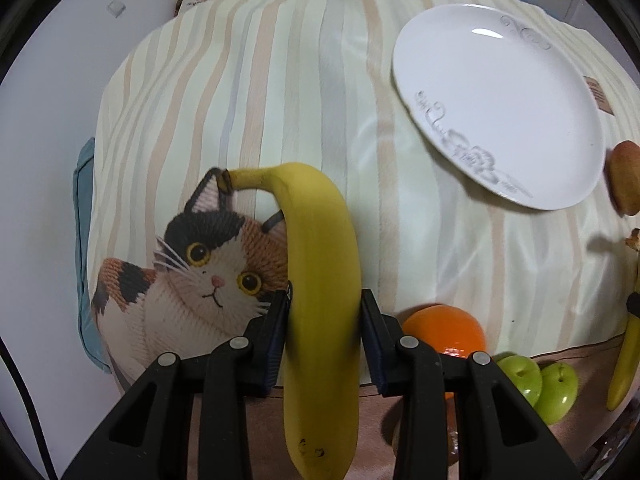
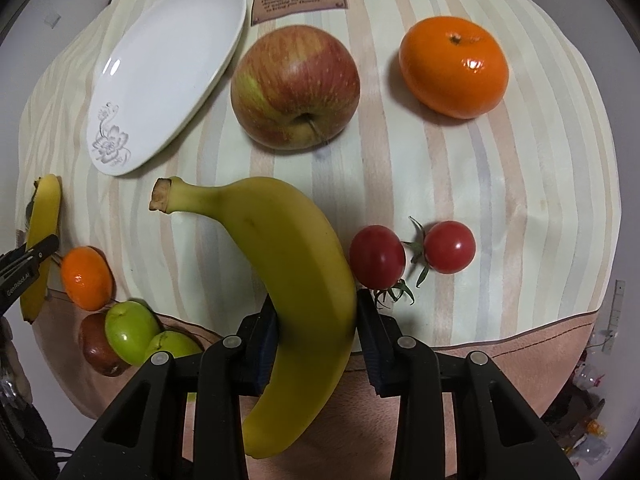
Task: Organize fruits
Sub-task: 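Carry both bananas onto the white plate and open both tools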
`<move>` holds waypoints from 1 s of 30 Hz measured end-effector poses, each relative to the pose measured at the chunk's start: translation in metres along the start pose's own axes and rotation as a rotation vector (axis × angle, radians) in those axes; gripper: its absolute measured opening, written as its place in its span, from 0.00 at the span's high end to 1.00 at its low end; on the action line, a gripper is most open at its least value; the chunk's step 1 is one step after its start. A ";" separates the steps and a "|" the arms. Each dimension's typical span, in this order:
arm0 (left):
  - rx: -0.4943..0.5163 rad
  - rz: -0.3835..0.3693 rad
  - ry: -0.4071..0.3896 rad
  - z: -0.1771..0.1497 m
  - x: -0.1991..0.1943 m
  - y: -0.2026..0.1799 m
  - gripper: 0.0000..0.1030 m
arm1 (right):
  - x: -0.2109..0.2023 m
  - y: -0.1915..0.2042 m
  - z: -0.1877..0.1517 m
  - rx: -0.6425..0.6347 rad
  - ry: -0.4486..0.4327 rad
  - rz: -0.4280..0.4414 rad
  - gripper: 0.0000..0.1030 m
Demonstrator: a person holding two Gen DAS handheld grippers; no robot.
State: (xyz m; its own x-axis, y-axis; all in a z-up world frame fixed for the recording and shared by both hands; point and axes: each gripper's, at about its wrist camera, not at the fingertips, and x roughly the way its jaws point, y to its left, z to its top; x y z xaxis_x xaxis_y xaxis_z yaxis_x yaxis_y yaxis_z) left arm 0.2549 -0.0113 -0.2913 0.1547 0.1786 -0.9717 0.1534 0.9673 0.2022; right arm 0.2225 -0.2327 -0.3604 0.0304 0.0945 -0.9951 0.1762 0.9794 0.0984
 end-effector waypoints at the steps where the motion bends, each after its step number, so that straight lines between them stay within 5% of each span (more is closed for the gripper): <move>1: 0.003 -0.002 -0.005 -0.002 -0.004 -0.001 0.69 | -0.003 -0.001 0.000 0.000 -0.002 0.003 0.63; 14: 0.007 -0.140 -0.056 0.004 -0.056 -0.010 0.70 | -0.071 0.006 0.011 0.012 -0.073 0.134 0.63; 21: -0.007 -0.244 -0.094 0.046 -0.089 -0.017 0.70 | -0.104 0.021 0.048 0.007 -0.124 0.242 0.63; 30: -0.055 -0.442 -0.078 0.134 -0.086 -0.025 0.70 | -0.090 0.025 0.138 0.064 -0.136 0.258 0.63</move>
State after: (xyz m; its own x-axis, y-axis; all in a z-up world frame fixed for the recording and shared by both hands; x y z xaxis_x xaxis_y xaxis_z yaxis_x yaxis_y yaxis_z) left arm 0.3690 -0.0749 -0.1968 0.1595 -0.2658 -0.9507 0.1693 0.9561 -0.2390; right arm 0.3600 -0.2409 -0.2660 0.2133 0.3102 -0.9264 0.2074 0.9123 0.3532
